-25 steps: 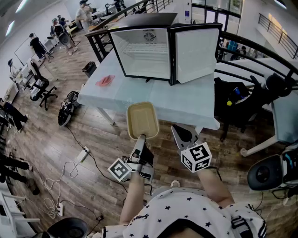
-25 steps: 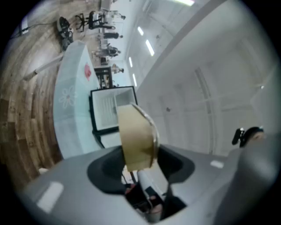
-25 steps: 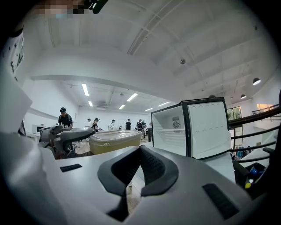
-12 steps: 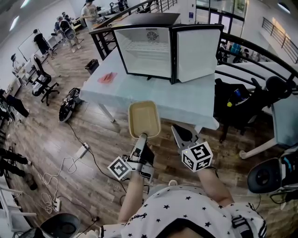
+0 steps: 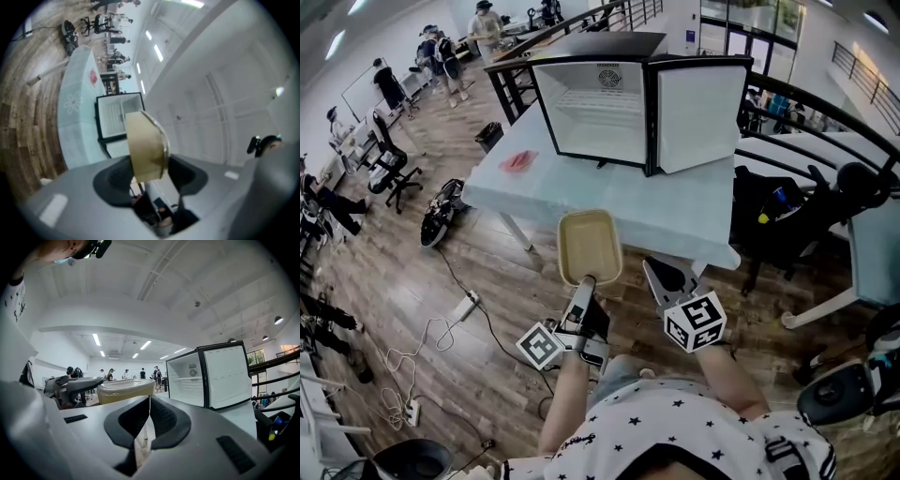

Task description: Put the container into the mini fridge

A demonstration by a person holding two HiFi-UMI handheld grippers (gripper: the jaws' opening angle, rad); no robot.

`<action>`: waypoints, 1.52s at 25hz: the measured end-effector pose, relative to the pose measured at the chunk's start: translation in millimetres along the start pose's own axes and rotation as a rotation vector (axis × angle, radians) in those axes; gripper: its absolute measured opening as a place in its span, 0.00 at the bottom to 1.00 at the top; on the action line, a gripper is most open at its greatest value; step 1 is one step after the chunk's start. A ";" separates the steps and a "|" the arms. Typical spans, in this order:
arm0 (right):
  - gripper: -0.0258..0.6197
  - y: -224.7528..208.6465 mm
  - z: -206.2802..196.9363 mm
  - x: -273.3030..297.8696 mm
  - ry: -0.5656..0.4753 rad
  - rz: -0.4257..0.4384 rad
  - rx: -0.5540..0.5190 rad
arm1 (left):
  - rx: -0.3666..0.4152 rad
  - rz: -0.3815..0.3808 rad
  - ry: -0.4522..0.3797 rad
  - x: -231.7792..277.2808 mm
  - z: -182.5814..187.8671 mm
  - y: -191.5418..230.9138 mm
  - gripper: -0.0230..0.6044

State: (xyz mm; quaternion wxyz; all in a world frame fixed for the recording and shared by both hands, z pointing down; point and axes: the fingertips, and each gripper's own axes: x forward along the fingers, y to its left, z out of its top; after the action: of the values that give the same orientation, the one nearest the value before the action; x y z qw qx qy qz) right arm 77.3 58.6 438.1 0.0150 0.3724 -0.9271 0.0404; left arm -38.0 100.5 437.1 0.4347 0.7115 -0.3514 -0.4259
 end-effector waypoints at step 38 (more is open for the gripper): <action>0.07 -105.9 22.0 191.5 0.019 -0.043 0.024 | -0.039 -0.036 0.053 185.7 136.0 83.2 0.39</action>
State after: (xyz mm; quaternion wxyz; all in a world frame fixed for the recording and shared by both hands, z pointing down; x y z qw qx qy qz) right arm 12.3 -151.4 434.0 0.0202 0.3921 -0.9181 0.0547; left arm -100.3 -135.8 422.5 0.4498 0.7201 -0.3185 -0.4216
